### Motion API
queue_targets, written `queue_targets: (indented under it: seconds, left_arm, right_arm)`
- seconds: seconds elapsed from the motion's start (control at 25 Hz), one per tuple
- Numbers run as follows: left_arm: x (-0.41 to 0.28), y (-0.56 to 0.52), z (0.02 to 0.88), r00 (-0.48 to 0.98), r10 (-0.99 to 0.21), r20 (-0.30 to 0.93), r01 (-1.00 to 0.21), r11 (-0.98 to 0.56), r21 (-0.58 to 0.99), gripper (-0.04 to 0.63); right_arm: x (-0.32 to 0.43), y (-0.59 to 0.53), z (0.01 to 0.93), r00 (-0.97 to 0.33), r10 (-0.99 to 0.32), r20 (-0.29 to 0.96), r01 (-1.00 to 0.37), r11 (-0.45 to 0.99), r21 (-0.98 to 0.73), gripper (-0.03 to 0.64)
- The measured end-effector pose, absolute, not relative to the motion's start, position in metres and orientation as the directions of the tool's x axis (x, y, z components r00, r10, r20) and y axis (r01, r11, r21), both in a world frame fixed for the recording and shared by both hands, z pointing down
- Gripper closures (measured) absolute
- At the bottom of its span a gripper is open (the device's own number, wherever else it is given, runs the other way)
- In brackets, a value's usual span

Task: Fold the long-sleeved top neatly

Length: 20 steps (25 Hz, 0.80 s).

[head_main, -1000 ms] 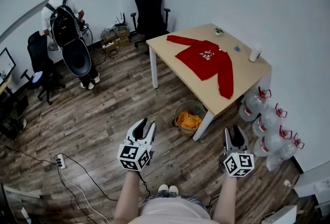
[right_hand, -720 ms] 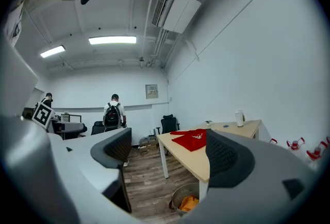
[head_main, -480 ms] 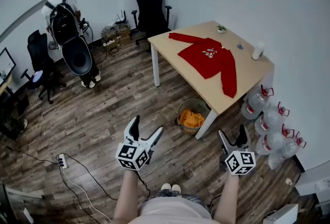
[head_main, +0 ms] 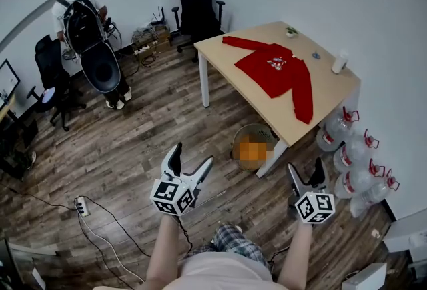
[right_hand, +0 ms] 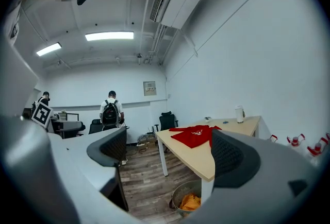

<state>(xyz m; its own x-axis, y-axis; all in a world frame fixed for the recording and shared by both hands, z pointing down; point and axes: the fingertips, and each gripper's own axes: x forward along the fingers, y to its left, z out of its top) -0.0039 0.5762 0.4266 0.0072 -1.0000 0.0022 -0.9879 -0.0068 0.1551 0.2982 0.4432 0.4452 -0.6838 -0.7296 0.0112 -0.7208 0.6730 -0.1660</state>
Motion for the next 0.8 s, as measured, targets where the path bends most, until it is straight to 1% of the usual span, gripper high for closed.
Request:
queue_targets:
  seconds: [0.44,0.64,0.8]
  left_arm:
    - [-0.03,0.529,0.435,0.007,-1.0,0.009,-0.988,-0.006,0.155,0.156]
    - [-0.042,0.485,0.441,0.048,-0.999,0.02,-0.988,-0.045,0.145,0.156]
    - [-0.066,0.441,0.451,0.055,-0.998,0.027,-0.99,-0.05,0.132,0.156]
  right_arm:
    - [0.266,0.396,0.453,-0.694,-0.719,0.024,-0.713,0.683,-0.155,0.12]
    - [0.25,0.36,0.461,-0.692,-0.721,0.035,-0.716,0.68,-0.157,0.123]
    - [0.227,0.319,0.472,-0.687,-0.726,0.039,-0.721,0.673,-0.161,0.123]
